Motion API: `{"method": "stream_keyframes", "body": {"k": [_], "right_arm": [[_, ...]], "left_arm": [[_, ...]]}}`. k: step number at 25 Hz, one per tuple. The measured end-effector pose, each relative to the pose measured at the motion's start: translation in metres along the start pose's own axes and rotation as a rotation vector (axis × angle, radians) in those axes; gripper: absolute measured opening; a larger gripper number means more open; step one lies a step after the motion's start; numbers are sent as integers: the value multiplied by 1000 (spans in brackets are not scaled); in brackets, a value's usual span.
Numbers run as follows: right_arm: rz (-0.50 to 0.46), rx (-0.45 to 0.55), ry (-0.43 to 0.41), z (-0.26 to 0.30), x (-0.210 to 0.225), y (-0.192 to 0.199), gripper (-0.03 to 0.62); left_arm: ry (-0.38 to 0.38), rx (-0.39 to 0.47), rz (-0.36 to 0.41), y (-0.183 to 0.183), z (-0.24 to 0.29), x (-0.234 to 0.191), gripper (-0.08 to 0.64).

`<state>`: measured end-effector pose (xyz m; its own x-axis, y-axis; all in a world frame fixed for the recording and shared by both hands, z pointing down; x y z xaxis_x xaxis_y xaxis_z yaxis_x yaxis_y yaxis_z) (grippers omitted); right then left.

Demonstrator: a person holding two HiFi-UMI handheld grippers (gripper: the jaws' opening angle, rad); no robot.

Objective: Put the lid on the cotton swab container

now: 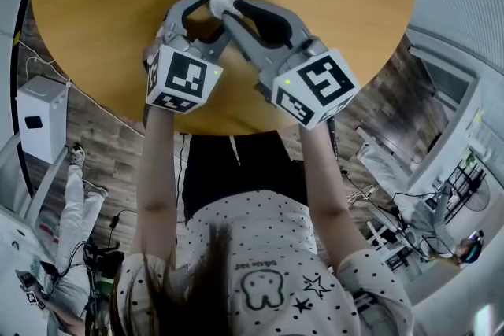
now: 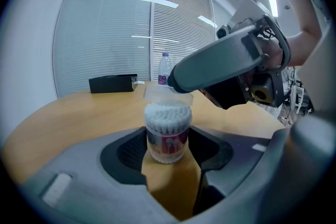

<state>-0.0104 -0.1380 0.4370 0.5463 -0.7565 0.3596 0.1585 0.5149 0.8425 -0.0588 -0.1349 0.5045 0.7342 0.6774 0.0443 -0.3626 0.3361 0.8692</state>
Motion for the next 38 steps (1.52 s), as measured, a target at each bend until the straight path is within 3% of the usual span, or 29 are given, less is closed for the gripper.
{"method": "stream_keyframes", "body": {"k": [6,12,20,38], "right_arm": [[40,-43,-19,4,-1,7,60],[39,-63,30,7,2,8,33],[-54,-123,77,10,3,2,5],[-143,-189,96,18,1,0,5]], "left_arm": [[2,0,1,0,0,-1,258],[1,2,1,0,-1,-2,258],[1,0,2,-3,1,0,258],[4,1,0,-2,3,-1,258]]}}
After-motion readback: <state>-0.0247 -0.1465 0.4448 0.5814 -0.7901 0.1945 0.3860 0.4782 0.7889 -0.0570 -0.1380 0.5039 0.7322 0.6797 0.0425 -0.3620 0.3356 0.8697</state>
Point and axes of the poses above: the fingertips, and each gripper's own axes: z forward along the fingers, x to its right, y out of its underside, the point moved 4 cm from there along -z, backward along the fingers, and after that the axes turned 1 degree about z, right-handed, at the moved point
